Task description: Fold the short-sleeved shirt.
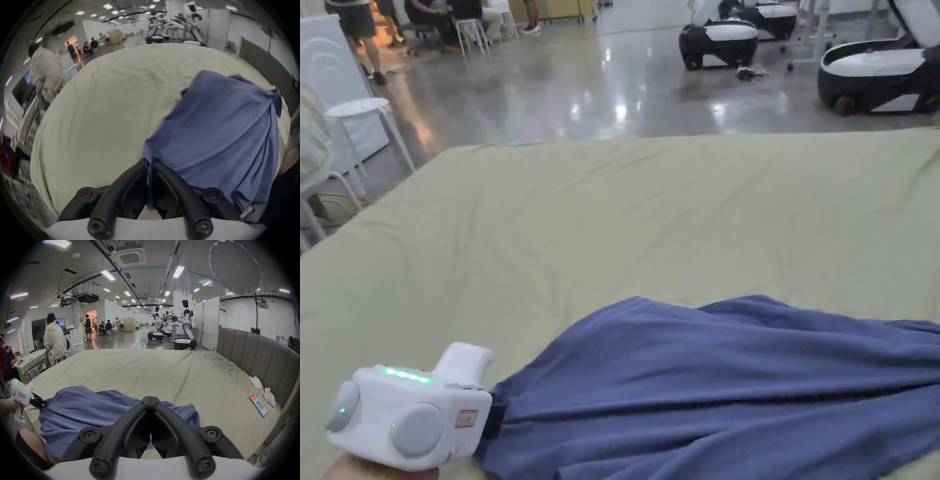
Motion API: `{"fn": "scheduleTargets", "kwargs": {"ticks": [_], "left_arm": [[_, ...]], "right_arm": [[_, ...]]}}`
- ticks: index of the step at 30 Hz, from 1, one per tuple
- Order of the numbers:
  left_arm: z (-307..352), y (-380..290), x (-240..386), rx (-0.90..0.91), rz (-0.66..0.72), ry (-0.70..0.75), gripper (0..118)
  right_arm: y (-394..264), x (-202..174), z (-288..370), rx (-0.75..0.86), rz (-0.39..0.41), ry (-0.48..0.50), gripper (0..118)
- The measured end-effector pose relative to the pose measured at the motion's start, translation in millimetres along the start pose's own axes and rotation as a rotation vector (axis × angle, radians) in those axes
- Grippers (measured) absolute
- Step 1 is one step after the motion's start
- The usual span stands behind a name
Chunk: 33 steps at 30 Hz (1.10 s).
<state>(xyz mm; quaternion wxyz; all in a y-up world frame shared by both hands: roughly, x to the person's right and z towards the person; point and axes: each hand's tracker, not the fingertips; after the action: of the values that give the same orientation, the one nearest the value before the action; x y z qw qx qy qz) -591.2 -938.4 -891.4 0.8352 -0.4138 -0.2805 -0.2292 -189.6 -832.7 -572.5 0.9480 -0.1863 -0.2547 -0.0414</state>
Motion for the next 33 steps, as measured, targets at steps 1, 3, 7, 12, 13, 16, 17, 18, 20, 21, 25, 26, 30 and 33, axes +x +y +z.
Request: {"fn": "scheduleTargets", "kwargs": {"ticks": [1,3,7,12,13,16,17,18,20,21,25,26,30,33], "left_arm": [[1,0,3,0.006,-0.004,-0.055,2],[7,1,3,0.036,0.04,-0.07,2],[28,17,-7,0.146,0.08,-0.094,2],[38,25,-20,0.163,0.172,-0.161,2],[38,23,-19,0.165,0.168,-0.156,2],[34,18,-16,0.155,0.161,-0.14,2],[33,17,-17,0.152,0.168,-0.142,2],[36,16,-15,0.15,0.173,-0.146,2],[39,15,-11,0.144,0.172,-0.144,2],[39,15,-10,0.142,0.166,-0.142,2],[36,18,-6,0.131,0.137,-0.144,2],[37,18,-5,0.131,0.13,-0.143,2],[41,17,-10,0.147,0.13,-0.142,2],[54,23,-16,0.181,0.131,-0.151,2]], "right_arm": [[-1,5,-1,-0.003,0.006,-0.019,0],[-1,16,-4,-0.021,0.022,-0.046,0],[-6,52,-21,-0.225,-0.01,-0.123,2],[-21,98,-62,-0.428,-0.161,-0.14,86],[-24,102,-71,-0.453,-0.155,-0.15,95],[-33,108,-102,-0.503,-0.16,-0.097,99],[-35,108,-111,-0.516,-0.17,-0.097,99],[-36,105,-120,-0.526,-0.182,-0.085,99],[-37,104,-135,-0.523,-0.189,-0.073,99],[-38,104,-143,-0.524,-0.191,-0.067,97],[-45,100,-157,-0.609,-0.06,-0.058,12],[-45,102,-161,-0.588,-0.057,-0.044,12],[-43,99,-146,-0.537,0.016,-0.025,12],[-32,99,-124,-0.48,-0.017,-0.011,12]]}}
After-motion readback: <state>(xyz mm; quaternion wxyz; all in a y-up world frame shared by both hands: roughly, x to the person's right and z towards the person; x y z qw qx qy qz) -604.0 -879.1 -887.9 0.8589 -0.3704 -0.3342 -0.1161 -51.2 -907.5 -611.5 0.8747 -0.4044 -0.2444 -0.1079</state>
